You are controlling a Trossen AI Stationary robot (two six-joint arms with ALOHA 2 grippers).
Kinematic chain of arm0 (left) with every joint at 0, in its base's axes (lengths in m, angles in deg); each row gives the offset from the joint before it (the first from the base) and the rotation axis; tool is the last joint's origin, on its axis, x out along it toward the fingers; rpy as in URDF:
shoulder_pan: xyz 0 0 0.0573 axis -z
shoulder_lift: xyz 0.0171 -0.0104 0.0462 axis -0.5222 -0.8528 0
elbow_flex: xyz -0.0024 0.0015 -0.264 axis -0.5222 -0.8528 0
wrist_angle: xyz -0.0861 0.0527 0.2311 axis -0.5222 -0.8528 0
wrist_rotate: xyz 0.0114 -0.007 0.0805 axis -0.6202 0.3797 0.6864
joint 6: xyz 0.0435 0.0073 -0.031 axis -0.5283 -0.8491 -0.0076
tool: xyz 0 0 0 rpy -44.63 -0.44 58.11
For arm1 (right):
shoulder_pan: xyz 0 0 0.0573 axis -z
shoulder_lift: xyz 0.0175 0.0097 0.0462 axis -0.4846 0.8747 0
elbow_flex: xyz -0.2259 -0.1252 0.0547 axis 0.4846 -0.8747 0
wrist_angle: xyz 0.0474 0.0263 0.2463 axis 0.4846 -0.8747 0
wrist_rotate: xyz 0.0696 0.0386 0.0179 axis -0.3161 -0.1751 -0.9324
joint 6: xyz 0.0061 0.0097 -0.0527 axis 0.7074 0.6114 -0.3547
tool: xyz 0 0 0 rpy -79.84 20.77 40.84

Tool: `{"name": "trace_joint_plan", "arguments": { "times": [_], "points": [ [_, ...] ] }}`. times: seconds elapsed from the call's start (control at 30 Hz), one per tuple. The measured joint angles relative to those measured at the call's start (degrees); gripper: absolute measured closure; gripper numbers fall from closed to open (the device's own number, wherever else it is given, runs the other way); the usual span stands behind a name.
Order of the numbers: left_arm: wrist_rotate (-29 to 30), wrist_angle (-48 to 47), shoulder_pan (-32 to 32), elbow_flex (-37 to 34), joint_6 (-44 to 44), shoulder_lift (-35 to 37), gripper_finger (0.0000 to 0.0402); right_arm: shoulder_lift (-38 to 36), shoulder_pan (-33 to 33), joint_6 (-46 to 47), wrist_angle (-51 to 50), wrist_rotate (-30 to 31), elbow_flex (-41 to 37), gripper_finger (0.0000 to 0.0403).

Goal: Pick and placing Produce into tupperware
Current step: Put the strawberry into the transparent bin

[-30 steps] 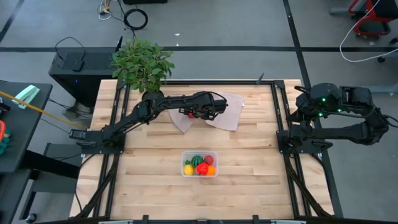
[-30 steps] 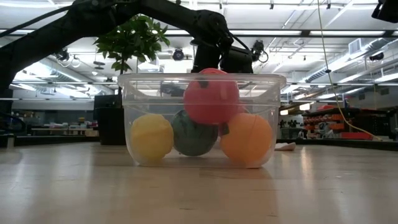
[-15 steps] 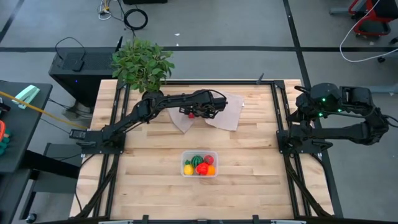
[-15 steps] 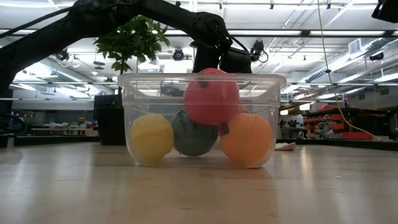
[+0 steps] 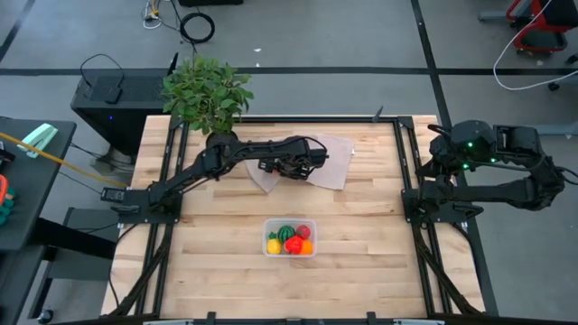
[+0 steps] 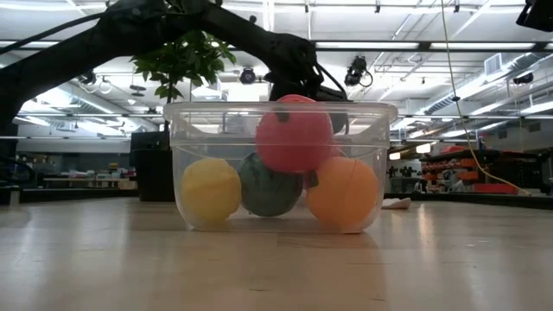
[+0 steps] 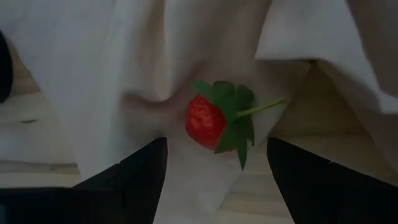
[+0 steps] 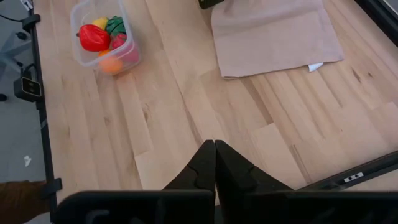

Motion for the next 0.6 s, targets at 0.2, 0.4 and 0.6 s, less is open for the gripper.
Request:
{"name": "trace_joint_plan", "arguments": {
  "times": [0.2, 0.4, 0.6],
  "points": [
    [1.0, 1.1, 1.3, -2.4, 1.2, 0.5, 0.0116, 0.0, 0.0, 0.0, 0.0, 0.0, 0.0, 0.0394],
    [3.9, 0.9, 2.0, -0.9, 1.6, 0.1, 0.0116, 0.0, 0.0, 0.0, 0.0, 0.0, 0.0, 0.0395],
    [3.2, 2.1, 2.1, -0.7, 2.6, 0.4, 0.0116, 0.0, 0.0, 0.0, 0.0, 0.0, 0.0, 0.0394]
  ]
}}
